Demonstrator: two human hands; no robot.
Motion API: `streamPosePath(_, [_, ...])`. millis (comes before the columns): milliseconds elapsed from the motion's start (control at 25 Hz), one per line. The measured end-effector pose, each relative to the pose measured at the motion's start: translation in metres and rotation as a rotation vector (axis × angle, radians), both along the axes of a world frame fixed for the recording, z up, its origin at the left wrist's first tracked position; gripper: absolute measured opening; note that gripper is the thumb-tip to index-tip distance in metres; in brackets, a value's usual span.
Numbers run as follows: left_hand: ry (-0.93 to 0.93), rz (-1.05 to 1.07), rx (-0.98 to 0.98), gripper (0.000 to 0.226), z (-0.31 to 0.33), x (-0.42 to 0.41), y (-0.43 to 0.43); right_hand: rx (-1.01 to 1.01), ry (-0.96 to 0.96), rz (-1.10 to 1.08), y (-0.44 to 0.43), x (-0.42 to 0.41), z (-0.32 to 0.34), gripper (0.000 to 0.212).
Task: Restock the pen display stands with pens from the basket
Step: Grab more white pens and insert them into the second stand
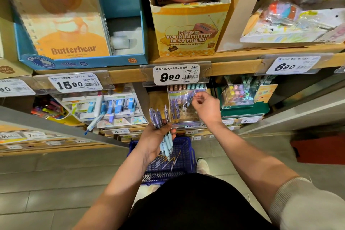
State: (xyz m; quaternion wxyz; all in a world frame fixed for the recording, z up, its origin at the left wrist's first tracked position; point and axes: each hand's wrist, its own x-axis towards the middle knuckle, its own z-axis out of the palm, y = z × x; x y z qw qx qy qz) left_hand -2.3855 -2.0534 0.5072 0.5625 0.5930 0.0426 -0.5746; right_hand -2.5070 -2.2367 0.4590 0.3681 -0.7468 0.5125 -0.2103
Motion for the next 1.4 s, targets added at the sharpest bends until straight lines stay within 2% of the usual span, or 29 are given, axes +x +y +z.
streamPosePath(200, [0.018,0.003,-0.029,0.015,0.006,-0.003,0.001,-0.033,0.164,0.142,0.005,0.007,-0.013,0.011])
streamPosePath(400, [0.014,-0.012,-0.025,0.014,0.011,-0.004,0.006,-0.014,0.271,0.091,0.008,0.015,-0.017,0.01])
streamPosePath(600, [0.007,-0.027,-0.009,0.02,0.013,-0.003,0.004,0.212,0.359,0.04,0.009,0.012,0.002,0.014])
streamPosePath(640, [0.01,-0.031,-0.007,0.024,0.012,-0.004,0.003,0.302,0.291,0.062,0.014,0.009,0.008,0.014])
streamPosePath(760, [0.001,-0.056,-0.018,0.03,0.011,-0.008,0.0,0.83,-0.26,0.156,0.037,0.0,0.03,0.015])
streamPosePath(800, [-0.001,-0.062,-0.025,0.03,0.01,-0.009,-0.001,0.97,-0.383,0.188,0.042,-0.002,0.034,0.018])
streamPosePath(880, [0.002,-0.068,-0.037,0.028,0.01,-0.01,-0.004,1.07,-0.443,0.255,0.045,-0.004,0.039,0.024])
streamPosePath(960, [0.009,-0.067,-0.043,0.026,0.008,-0.009,-0.005,1.028,-0.456,0.221,0.043,-0.004,0.043,0.022])
streamPosePath(1080, [0.041,-0.026,-0.015,0.018,0.006,-0.008,-0.007,0.907,-0.562,-0.002,0.037,-0.008,0.046,0.011])
streamPosePath(1200, [0.108,0.019,0.0,0.015,0.003,-0.007,-0.004,0.754,-0.654,-0.171,0.018,-0.014,0.045,0.009])
streamPosePath(1280, [0.135,0.041,0.002,0.019,0.001,-0.006,-0.001,0.574,-0.58,-0.209,0.007,-0.016,0.043,0.009])
streamPosePath(1400, [0.122,0.036,-0.004,0.02,-0.001,-0.007,0.003,0.233,-0.32,-0.152,0.004,-0.011,0.032,0.005])
